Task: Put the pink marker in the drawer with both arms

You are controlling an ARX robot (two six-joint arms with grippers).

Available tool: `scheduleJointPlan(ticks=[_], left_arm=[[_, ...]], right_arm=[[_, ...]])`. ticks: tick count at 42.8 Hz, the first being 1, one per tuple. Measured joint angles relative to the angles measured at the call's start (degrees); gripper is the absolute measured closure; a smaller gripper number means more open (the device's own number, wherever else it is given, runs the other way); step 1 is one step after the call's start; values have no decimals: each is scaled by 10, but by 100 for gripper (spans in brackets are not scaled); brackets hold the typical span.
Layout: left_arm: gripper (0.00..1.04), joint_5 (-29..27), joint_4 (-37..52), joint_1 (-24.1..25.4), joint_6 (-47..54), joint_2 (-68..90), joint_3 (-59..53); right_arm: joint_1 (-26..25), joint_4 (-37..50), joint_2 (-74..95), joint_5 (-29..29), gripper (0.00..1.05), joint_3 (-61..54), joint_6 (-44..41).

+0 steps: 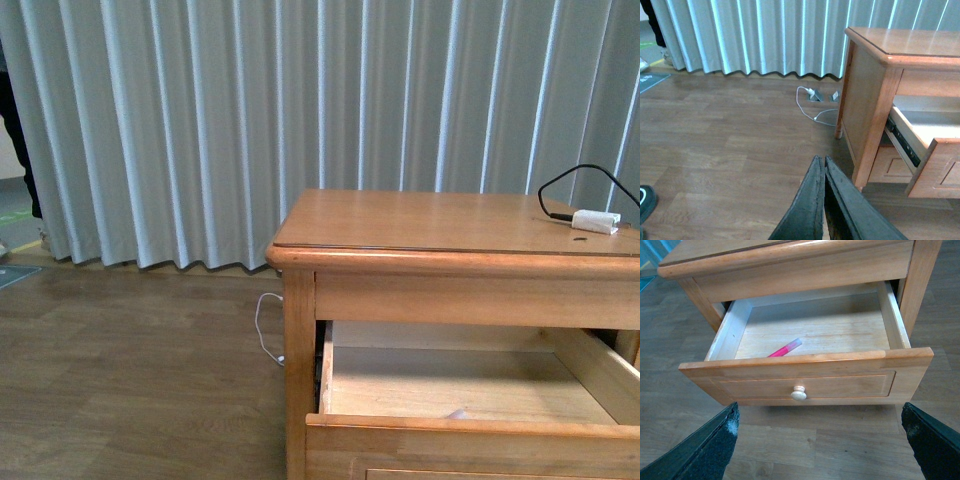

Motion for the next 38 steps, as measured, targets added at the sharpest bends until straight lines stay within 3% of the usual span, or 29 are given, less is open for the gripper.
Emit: scheduleJointPlan(ticks=[15, 17, 21, 29, 36, 38], left_arm=[[101, 0, -2, 0, 0, -1, 0], [100, 0, -2, 0, -1, -1, 0], [84, 0, -2, 0, 0, -1, 0], [43, 0, -2, 0, 0, -1, 0], [7, 0, -2, 0, 0, -1, 0], [6, 0, -2, 0, 0, -1, 0]], right_arm=[[0, 0, 0, 0, 9, 0, 0], [7, 25, -2, 31, 9, -8, -7], [13, 87, 7, 87, 9, -21, -32], [-5, 87, 153, 52, 9, -19, -92], [-3, 183, 330, 50, 9, 9, -119], [2, 202, 373, 50, 9, 22, -121]])
